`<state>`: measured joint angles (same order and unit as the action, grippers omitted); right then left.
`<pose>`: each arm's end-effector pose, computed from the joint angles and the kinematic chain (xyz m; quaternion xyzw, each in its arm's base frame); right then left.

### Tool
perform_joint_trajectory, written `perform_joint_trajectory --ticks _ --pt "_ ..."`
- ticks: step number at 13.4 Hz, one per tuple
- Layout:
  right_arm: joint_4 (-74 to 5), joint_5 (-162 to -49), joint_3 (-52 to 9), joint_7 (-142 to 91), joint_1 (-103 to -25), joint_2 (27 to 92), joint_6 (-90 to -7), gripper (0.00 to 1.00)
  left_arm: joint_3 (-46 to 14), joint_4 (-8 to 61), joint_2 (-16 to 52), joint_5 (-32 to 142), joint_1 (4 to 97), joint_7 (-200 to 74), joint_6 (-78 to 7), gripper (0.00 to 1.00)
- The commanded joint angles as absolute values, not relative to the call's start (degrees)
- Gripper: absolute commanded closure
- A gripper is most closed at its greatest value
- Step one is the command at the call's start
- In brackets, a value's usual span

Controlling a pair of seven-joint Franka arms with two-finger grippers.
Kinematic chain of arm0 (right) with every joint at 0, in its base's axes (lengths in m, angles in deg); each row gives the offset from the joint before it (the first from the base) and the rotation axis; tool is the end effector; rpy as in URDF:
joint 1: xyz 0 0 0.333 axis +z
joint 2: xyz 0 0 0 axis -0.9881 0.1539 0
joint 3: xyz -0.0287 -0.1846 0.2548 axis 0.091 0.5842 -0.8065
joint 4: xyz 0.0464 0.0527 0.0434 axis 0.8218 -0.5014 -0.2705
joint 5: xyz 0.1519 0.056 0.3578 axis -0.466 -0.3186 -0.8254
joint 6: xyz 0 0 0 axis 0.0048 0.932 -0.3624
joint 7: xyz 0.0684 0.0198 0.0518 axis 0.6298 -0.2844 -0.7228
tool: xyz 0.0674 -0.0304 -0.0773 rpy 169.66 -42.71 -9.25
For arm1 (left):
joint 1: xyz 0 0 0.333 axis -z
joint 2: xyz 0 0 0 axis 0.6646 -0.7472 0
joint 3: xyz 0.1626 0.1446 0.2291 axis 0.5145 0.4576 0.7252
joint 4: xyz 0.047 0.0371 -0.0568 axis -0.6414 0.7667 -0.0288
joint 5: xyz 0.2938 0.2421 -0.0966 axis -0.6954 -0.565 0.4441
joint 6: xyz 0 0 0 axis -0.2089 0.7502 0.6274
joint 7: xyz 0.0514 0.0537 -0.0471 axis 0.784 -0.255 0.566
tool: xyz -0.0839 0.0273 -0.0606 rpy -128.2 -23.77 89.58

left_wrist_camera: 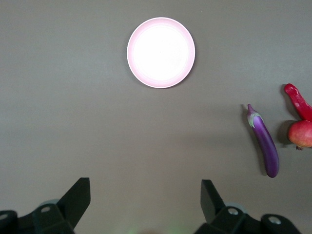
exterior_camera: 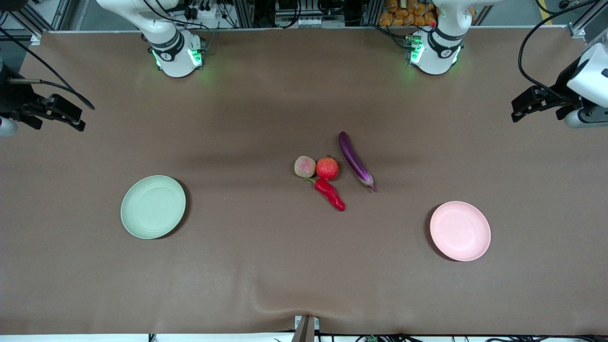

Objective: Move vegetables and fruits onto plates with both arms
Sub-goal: 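Reach the left gripper down and grasp the purple eggplant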

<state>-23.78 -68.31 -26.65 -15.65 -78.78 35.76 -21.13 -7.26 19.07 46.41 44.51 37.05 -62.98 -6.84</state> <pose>0.5485 0.0167 0.6435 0.9996 -0.0280 0.0051 0.0020 0.5337 -0.0464 0.6328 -0.9997 -0.0152 0.0056 0.0204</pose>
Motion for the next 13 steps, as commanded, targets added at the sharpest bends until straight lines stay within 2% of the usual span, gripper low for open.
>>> perform_joint_trajectory --ticks 1,4,7,13 --pt "-25.0 -68.1 -27.0 -16.2 -79.0 34.6 -21.6 0.0 -7.4 18.3 46.4 45.8 36.6 -63.5 -5.5 0.0" --pt "-25.0 -68.1 -27.0 -16.2 -79.2 34.6 -21.6 0.0 -7.9 18.9 45.4 45.8 37.1 -62.3 -5.8 0.0" --pt "-25.0 -68.1 -27.0 -16.2 -79.1 34.6 -21.6 0.0 -9.6 19.2 41.3 45.8 39.0 -54.6 -6.4 0.0" --pt "-25.0 -68.2 -27.0 -16.2 -79.1 34.6 -21.6 0.0 -15.6 26.2 33.2 47.2 40.9 -37.8 -16.9 0.0"
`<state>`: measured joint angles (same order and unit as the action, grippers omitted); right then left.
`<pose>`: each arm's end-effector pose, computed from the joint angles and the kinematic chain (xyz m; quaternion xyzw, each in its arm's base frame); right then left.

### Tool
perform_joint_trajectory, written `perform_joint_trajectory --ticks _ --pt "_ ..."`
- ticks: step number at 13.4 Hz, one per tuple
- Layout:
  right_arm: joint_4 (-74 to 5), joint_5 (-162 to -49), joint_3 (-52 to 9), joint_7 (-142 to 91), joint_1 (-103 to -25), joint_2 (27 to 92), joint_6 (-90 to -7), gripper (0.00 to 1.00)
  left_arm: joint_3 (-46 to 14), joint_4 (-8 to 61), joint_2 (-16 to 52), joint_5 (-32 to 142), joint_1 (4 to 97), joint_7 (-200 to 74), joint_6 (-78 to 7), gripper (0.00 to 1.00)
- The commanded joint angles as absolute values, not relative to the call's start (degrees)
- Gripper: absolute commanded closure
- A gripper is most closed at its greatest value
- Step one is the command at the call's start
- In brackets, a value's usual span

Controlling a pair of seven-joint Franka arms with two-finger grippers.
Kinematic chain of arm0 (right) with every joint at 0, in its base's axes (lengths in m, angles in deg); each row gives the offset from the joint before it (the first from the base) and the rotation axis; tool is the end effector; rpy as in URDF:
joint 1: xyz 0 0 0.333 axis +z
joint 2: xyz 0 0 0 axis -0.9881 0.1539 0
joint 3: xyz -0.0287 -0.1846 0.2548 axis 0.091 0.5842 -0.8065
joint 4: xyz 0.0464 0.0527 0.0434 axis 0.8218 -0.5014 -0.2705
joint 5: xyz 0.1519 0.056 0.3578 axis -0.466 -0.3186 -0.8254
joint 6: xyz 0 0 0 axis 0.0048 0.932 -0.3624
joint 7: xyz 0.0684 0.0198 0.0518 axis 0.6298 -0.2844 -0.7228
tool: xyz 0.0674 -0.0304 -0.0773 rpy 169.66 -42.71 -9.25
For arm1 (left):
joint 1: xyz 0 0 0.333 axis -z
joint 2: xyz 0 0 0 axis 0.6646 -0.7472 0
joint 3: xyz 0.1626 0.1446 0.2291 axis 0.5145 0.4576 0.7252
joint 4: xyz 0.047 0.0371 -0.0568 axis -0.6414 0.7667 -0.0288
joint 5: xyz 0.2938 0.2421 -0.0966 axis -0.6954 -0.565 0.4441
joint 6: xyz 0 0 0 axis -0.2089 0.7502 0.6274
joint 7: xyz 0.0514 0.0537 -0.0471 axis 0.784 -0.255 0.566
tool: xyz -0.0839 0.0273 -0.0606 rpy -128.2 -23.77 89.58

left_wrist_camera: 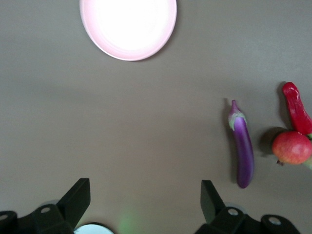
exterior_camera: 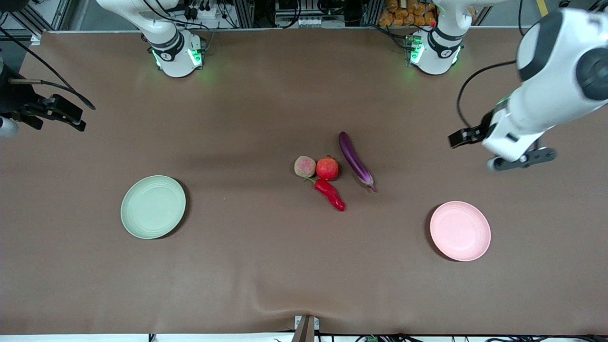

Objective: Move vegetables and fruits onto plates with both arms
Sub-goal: 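Reach the left gripper down and grasp the purple eggplant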

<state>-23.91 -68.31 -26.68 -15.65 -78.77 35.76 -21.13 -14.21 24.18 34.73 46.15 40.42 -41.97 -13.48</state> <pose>0.5485 0.0170 0.6425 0.9996 -0.0276 0.0039 0.0021 0.5681 -0.1471 0.4888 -0.9898 -0.1066 0.0937 0.0147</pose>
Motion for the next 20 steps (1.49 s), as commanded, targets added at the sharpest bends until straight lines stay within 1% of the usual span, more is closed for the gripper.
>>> perform_joint_trajectory --ticks 1,3,6,8,10,11,13,16,17,20 --pt "-25.0 -68.2 -27.0 -16.2 -79.1 34.6 -21.6 0.0 -15.7 28.4 31.9 47.2 42.3 -34.6 -20.8 0.0" --pt "-25.0 -68.3 -27.0 -16.2 -79.1 34.6 -21.6 0.0 -15.6 32.5 29.7 46.8 45.5 -28.6 -28.8 0.0" --pt "-25.0 -69.0 -27.0 -16.2 -79.2 34.7 -21.7 0.0 -15.6 34.5 24.5 46.5 49.5 -20.3 -37.9 0.0" --pt "-25.0 -69.0 -27.0 -16.2 -79.0 34.8 -21.8 0.0 -15.4 34.5 21.2 42.6 53.0 -13.9 -40.5 0.0" --pt "-25.0 -69.4 -27.0 -16.2 -78.8 34.8 -21.9 0.0 -15.6 34.7 19.3 39.9 53.5 -8.9 -42.6 0.0" --pt "-24.9 -69.5 -27.0 -16.2 -78.7 34.8 -22.0 0.0 -15.6 35.1 18.4 39.9 54.0 -7.5 -43.6 0.08" --pt "-24.9 -69.5 -27.1 -16.1 -78.5 34.9 -22.5 0.0 -15.6 36.4 16.3 39.9 56.1 -3.9 -47.0 0.11" --pt "-24.9 -69.4 -27.1 -16.0 -78.3 35.0 -22.8 0.0 -15.6 38.2 14.6 39.8 57.8 2.2 -51.7 0.21" --pt "-24.9 -69.4 -27.2 -16.1 -78.2 35.1 -23.0 0.0 -15.5 39.3 14.4 39.8 58.5 3.0 -52.9 0.22" --pt "-24.8 -69.3 -27.2 -16.2 -77.5 35.6 -23.6 0.0 -15.5 42.6 13.7 39.7 58.9 4.5 -59.3 0.36"
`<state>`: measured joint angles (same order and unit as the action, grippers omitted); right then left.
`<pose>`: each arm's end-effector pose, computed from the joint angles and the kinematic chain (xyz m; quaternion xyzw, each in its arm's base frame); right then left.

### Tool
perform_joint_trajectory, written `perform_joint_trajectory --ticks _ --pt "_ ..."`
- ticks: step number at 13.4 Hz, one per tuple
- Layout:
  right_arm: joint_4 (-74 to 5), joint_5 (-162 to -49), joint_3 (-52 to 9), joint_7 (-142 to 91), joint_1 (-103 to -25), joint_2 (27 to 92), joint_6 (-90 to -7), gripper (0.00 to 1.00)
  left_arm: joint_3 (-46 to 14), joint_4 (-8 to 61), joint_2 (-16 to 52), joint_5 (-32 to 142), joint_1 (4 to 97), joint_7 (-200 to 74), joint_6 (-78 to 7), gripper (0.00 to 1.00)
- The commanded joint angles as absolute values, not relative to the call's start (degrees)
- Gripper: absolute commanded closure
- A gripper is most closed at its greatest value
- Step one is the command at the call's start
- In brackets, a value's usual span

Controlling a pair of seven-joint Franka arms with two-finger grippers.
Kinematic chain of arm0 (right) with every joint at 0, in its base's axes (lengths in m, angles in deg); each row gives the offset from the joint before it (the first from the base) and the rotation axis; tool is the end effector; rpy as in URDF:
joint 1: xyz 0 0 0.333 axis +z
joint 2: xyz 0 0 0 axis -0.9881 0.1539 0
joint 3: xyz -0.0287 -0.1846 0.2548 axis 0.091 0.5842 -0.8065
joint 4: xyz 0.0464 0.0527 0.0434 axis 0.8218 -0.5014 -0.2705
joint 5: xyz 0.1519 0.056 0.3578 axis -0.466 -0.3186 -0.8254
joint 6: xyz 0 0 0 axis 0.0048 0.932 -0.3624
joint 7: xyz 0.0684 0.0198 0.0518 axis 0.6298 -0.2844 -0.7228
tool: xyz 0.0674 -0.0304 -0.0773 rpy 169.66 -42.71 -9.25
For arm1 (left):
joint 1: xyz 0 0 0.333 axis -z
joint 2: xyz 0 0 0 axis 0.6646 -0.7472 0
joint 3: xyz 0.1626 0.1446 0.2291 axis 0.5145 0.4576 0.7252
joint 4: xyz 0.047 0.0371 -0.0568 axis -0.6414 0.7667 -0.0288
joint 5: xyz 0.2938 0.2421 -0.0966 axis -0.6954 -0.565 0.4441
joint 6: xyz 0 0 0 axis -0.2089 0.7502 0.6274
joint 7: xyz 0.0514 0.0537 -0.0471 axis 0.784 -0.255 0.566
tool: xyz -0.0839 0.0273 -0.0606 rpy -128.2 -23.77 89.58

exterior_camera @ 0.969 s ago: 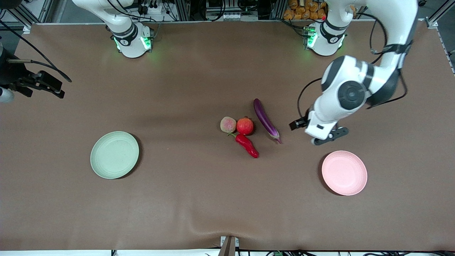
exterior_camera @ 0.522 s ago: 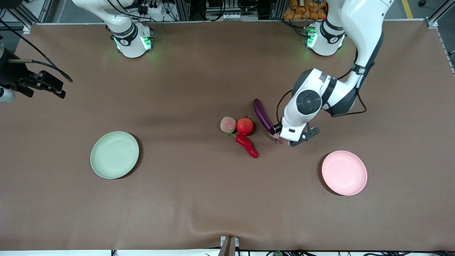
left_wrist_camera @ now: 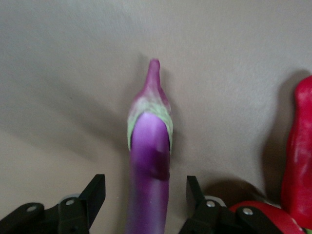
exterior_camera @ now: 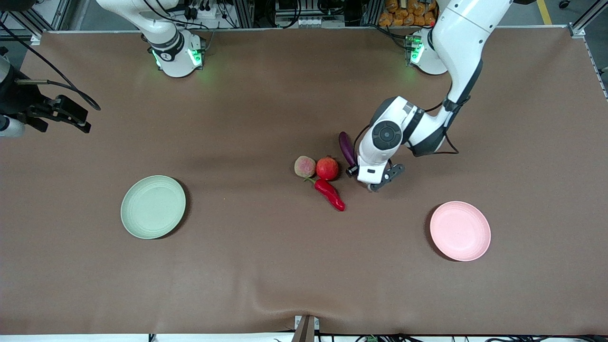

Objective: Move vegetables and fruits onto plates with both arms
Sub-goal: 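Carry the eggplant onto the pink plate while the right gripper reaches the peach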

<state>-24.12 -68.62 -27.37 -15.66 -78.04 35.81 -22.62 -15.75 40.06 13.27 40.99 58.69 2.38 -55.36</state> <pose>0.5509 0.0314 0.6426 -0.9998 0.0150 -0.0145 0.0014 0.4977 -0.3447 0.2048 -0.9522 -0.2987 0.0643 0.0040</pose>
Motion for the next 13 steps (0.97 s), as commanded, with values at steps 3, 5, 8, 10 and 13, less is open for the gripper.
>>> perform_joint_trajectory --ticks 3,5,8,10,13 --pt "-23.8 -68.3 -27.1 -16.3 -77.5 38.4 -24.0 0.0 -15.4 42.9 12.3 39.7 58.9 7.5 -62.8 0.71" --pt "-21.7 -68.2 -27.1 -16.3 -77.8 44.2 -23.9 0.0 -15.3 42.5 12.1 39.7 58.0 7.4 -63.2 1.0" --pt "-20.4 -67.9 -27.2 -16.4 -77.2 48.2 -24.0 0.0 -14.9 42.3 15.4 37.1 54.3 4.7 -61.0 1.0" --pt "-20.5 -70.1 -27.2 -14.2 -74.8 49.4 -25.1 0.0 -15.0 41.2 18.1 34.3 49.1 -0.9 -55.6 1.0" --pt "-20.5 -75.3 -27.2 -2.7 -71.6 53.5 -31.3 0.0 -15.0 35.5 18.1 34.2 40.7 -10.1 -50.2 1.0"
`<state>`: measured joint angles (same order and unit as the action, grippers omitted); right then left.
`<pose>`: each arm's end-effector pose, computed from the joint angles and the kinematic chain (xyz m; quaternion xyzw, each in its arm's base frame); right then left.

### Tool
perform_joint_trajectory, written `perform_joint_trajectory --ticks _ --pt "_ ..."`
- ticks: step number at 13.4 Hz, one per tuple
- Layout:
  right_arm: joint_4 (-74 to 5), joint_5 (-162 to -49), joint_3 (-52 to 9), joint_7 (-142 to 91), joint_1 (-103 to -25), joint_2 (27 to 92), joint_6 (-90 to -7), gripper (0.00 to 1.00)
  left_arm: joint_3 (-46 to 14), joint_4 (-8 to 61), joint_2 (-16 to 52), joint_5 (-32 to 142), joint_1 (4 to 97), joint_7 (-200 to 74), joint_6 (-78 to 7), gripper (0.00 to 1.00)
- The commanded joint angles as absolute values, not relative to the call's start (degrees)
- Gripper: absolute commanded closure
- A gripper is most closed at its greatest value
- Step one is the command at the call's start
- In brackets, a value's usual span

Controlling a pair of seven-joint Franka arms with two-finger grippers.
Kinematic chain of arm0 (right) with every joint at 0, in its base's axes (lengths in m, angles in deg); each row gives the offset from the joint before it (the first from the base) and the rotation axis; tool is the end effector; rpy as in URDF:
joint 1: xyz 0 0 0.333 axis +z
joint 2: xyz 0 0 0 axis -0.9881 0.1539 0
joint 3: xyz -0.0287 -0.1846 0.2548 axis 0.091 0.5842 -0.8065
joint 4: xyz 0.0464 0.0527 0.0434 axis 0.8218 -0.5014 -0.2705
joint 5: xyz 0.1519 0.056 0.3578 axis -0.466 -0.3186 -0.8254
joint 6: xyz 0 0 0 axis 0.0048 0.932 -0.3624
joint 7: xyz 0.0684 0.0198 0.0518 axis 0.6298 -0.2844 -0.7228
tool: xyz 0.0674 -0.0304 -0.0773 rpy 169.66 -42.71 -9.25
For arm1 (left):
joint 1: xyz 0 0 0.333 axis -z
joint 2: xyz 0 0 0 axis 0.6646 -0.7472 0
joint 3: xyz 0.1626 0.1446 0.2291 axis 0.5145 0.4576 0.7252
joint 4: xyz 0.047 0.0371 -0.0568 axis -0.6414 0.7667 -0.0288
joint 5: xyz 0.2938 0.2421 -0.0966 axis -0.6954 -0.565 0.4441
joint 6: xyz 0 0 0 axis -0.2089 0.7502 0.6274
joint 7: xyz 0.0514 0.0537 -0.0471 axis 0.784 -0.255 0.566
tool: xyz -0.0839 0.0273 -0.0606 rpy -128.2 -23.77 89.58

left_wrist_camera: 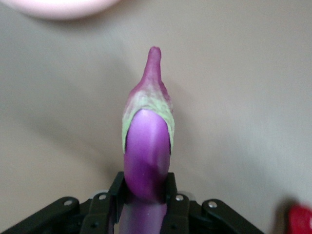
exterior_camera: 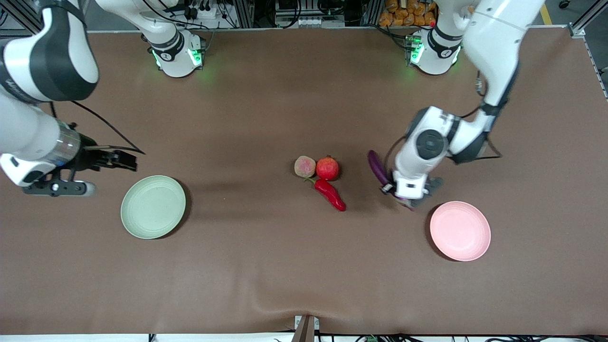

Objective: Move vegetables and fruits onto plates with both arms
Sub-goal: 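Carry the eggplant onto the pink plate while the right gripper reaches the peach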

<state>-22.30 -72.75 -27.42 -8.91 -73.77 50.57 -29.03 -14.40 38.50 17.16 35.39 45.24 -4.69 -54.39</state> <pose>0.6231 0.0898 0.5146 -0.9976 0.0415 0.0479 0.0288 0.5840 -0.2068 0.2518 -0.9444 -0.3288 0.0021 0.0039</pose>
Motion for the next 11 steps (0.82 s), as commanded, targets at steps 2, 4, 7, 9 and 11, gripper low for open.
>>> perform_joint_trajectory --ticks 2,4,7,9,11 --pt "-20.4 -76.8 -27.2 4.9 -67.8 56.4 -35.2 0.0 -14.9 32.3 17.4 34.2 35.6 -22.5 -47.5 1.0" --pt "-20.5 -79.0 -27.2 16.0 -63.6 58.8 -39.0 0.0 -14.9 30.0 15.8 34.1 29.3 -37.6 -47.5 1.0" --pt "-20.5 -80.5 -27.2 32.7 -56.2 63.6 -46.7 0.0 -14.9 26.0 11.5 34.2 25.2 -50.8 -47.5 1.0" --pt "-20.5 -80.5 -27.2 44.5 -51.5 67.3 -51.3 0.0 -15.0 22.9 8.1 34.8 24.0 -54.0 -47.5 1.0" --pt "-20.5 -80.6 -27.2 54.6 -48.6 69.7 -52.9 0.0 -15.0 20.2 5.6 35.1 24.0 -54.2 -47.5 1.0"
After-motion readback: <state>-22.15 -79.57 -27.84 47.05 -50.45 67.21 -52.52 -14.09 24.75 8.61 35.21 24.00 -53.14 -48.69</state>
